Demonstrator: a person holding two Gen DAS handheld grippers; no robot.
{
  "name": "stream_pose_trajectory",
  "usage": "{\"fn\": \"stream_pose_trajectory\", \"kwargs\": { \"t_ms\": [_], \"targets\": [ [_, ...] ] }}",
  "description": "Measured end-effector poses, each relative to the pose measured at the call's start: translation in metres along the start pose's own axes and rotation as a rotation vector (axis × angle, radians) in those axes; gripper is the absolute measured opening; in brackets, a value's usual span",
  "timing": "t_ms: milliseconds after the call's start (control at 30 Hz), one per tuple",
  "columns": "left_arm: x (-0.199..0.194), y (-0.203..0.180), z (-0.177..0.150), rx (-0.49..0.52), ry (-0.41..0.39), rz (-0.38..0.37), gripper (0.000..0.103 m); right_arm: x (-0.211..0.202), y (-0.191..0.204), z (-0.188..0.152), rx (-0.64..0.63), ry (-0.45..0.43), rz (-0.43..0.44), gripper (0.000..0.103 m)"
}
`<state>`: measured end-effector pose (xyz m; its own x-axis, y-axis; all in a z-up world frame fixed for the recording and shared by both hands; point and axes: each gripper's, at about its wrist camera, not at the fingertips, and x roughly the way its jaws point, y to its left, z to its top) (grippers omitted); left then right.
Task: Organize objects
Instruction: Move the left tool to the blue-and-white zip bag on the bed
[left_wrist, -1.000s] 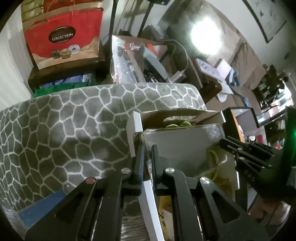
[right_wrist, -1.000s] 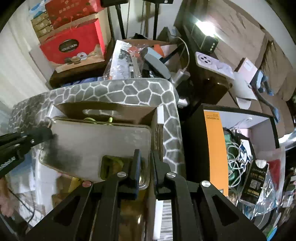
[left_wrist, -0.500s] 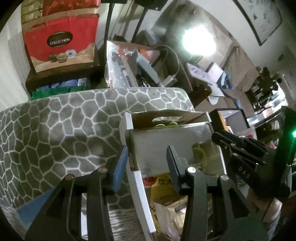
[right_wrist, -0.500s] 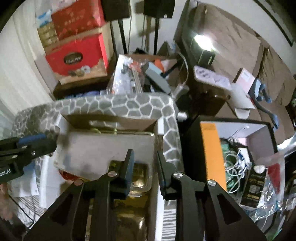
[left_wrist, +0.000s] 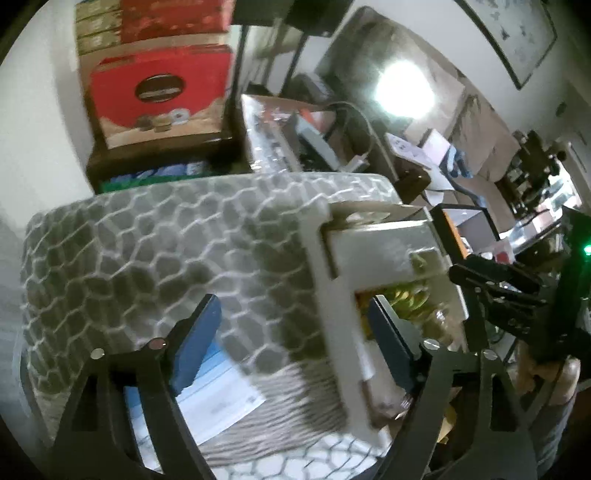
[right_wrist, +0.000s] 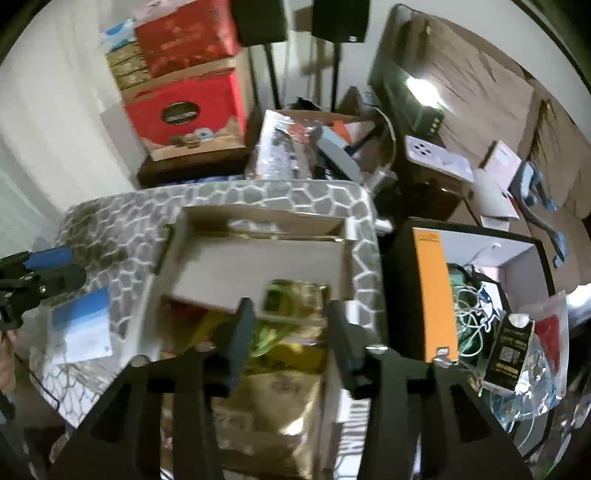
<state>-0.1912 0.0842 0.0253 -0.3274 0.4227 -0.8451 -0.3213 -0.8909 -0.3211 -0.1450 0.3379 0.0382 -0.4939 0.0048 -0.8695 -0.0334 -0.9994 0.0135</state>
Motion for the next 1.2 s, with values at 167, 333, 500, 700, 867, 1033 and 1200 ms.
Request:
{"fn": "stream_pose_trajectory", "kwargs": {
  "t_ms": [167,333,500,700,867,1033,1200],
  "targets": [
    [-0.029,0.038,-0.024,-0.035,-0.048,0.055,0.091,-0.011,0.036,-0.005,-0.07,-0.012,0.042,0.057],
    [-0.049,0.07,-0.047,-0.078,-0.077,0.104,0.098,-0.016,0.08,-0.01,-0.143,-0.014,0.1,0.067],
    [-0.068,0.096,-0.069,-0.108,-0.103,0.159,0.1,-0.01,0.122,-0.015,-0.212,0.003,0.131,0.069],
    [-0.08,0.115,-0.09,-0.119,-0.134,0.247,0.1,0.006,0.163,-0.021,-0.265,0.024,0.172,0.072],
    [-0.087,0.123,-0.103,-0.13,-0.154,0.282,0.1,0.02,0.19,-0.024,-0.306,0.037,0.179,0.072],
    [-0.087,0.132,-0.108,-0.146,-0.151,0.278,0.1,0.032,0.204,-0.024,-0.32,0.053,0.173,0.072],
    [-0.079,0.145,-0.115,-0.186,-0.123,0.253,0.1,0.047,0.209,-0.023,-0.316,0.088,0.166,0.072]
  ]
}}
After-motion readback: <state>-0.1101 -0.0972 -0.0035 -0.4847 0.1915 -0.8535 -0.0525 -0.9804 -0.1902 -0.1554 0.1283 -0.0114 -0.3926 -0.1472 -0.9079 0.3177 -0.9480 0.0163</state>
